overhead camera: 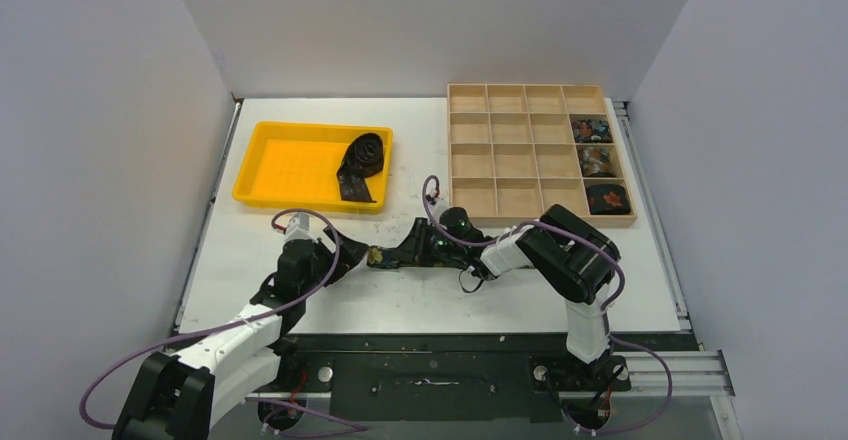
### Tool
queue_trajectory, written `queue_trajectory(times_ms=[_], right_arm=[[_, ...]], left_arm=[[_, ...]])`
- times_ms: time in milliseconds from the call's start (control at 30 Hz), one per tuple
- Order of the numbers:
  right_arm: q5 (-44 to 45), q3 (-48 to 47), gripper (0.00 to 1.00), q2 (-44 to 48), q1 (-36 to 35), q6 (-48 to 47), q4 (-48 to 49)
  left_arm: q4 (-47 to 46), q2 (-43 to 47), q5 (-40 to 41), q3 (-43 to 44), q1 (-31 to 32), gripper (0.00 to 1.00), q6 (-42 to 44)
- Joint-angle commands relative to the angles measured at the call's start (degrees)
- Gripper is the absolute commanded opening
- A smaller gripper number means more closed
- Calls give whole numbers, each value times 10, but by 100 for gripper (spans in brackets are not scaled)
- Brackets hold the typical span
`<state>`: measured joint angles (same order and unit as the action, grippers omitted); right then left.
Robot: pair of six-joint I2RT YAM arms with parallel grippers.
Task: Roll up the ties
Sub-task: Roll the tie at the center of the board.
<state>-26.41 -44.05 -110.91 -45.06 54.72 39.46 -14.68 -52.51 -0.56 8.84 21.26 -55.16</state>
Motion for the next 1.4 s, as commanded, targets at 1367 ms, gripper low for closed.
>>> queue_trajectory(times_ms=[1367], right_arm=[[-105,9,5,-75,39,-26,111]], left_arm=[[-138,-234,-166,42,-5,51,55]])
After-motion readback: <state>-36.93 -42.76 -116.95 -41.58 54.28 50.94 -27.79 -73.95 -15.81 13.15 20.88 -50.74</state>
